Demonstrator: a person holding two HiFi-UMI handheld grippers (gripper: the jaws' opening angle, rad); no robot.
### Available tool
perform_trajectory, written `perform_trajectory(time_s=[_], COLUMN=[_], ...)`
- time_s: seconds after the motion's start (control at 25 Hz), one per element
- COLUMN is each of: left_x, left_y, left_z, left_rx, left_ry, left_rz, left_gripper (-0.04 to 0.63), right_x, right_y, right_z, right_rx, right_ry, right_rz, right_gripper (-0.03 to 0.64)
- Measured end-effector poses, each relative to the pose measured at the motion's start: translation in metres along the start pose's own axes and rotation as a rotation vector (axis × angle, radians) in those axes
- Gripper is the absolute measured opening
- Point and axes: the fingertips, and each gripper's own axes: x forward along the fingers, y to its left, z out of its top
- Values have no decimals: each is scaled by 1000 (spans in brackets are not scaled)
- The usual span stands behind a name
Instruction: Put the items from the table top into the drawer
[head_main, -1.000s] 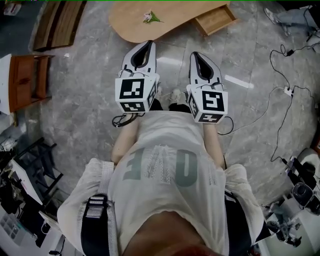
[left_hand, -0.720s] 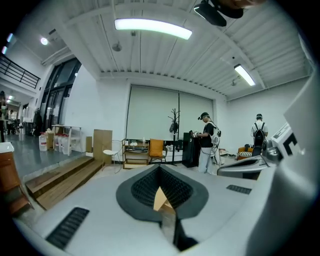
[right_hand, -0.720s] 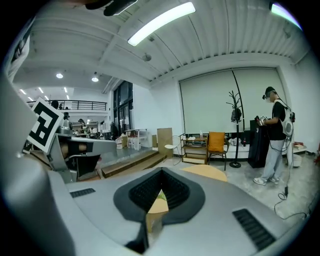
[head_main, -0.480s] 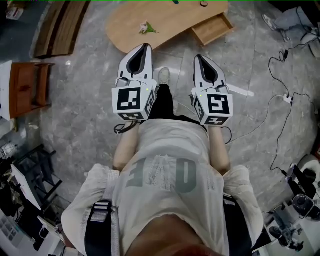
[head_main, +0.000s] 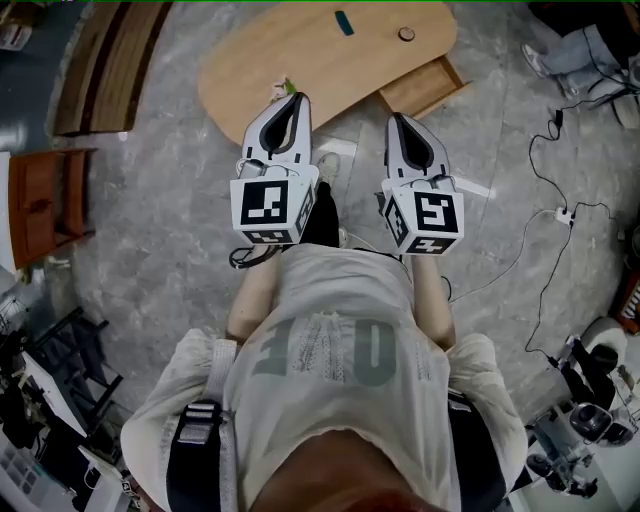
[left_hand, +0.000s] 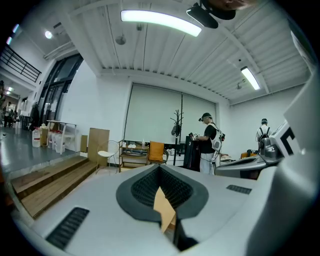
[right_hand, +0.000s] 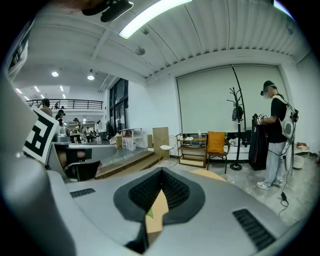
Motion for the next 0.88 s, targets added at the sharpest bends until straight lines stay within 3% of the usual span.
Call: perform_trajectory(time_s=[0.4,0.6,0.88], left_x=[118,164,184], left_y=[54,53,32], left_z=[39,40,52], left_rx=[-3,9,24], left_ry=[-17,0,-3], left_rz=[-41,-56,-8], left_gripper=[6,6,6], right_x=[114,142,147], right_y=[-34,-61,-93], right_z=[57,63,67], right_rx=[-24,-25,16], right_ry=[6,6,-14], right_rz=[-26,-33,4], right_gripper=[5,5,5])
